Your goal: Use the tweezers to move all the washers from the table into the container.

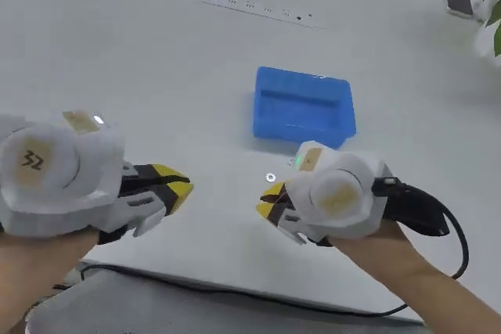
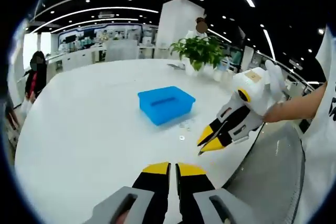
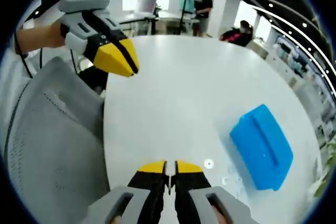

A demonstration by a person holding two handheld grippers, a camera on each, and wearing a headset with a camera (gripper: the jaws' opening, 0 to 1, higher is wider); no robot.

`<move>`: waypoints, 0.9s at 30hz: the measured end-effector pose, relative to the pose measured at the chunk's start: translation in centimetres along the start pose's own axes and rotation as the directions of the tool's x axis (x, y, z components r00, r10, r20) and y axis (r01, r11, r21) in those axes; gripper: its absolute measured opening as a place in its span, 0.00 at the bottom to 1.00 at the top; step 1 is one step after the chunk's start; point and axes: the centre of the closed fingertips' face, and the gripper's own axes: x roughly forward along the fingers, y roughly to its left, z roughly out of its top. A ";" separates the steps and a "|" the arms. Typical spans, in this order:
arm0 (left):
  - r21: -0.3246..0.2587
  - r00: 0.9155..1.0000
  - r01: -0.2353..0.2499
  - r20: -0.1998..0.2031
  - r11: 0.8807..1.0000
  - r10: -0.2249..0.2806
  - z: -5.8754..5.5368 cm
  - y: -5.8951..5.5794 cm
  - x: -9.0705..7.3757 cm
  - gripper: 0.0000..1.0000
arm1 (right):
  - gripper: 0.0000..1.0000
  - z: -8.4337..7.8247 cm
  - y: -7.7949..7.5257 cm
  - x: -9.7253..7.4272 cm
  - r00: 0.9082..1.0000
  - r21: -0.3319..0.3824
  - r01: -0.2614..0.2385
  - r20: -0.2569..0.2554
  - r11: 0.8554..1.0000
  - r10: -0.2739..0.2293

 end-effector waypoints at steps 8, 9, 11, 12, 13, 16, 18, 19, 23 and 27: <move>-0.005 0.988 -0.133 0.083 0.991 0.133 0.1 0.3 0.6 0.14 | 0.03 -0.9 -0.4 -0.1 0.998 0.075 0.054 0.037 0.996 -0.057; 0.022 0.988 -0.141 0.073 0.990 0.139 0.2 0.2 0.9 0.17 | 0.03 -0.8 -0.5 0.1 0.997 0.084 0.057 0.041 0.995 -0.061; 0.090 0.981 -0.193 0.051 0.977 0.189 -0.1 0.9 0.7 0.20 | 0.03 -0.8 -0.6 0.2 0.995 0.101 0.071 0.060 0.992 -0.077; 0.073 0.983 -0.178 0.059 0.981 0.174 -0.1 0.6 0.7 0.19 | 0.03 -0.6 -0.7 0.3 0.993 0.135 0.077 0.079 0.988 -0.088; 0.067 0.983 -0.177 0.058 0.982 0.174 -0.1 0.6 0.7 0.19 | 0.03 -0.4 -0.7 0.3 0.991 0.178 0.068 0.098 0.982 -0.087; 0.027 0.983 -0.181 0.047 0.983 0.180 0.2 0.1 0.9 0.18 | 0.03 -0.1 -1.3 0.7 0.987 0.224 0.071 0.128 0.972 -0.101; 0.078 0.985 -0.173 0.044 0.982 0.170 0.0 -0.2 1.4 0.19 | 0.02 0.2 -1.8 1.0 0.984 0.270 0.069 0.143 0.960 -0.111; 0.113 0.983 -0.182 0.019 0.977 0.181 -0.5 0.1 1.5 0.21 | 0.02 0.2 -2.0 1.0 0.983 0.268 0.072 0.146 0.961 -0.115; 0.131 0.982 -0.190 0.011 0.973 0.191 -1.1 0.2 1.5 0.21 | 0.02 0.1 -2.1 0.8 0.984 0.314 0.054 0.147 0.948 -0.104; 0.139 0.981 -0.191 -0.011 0.972 0.194 -1.6 0.3 2.0 0.32 | 0.02 1.0 -3.1 0.3 0.975 0.341 0.052 0.186 0.939 -0.122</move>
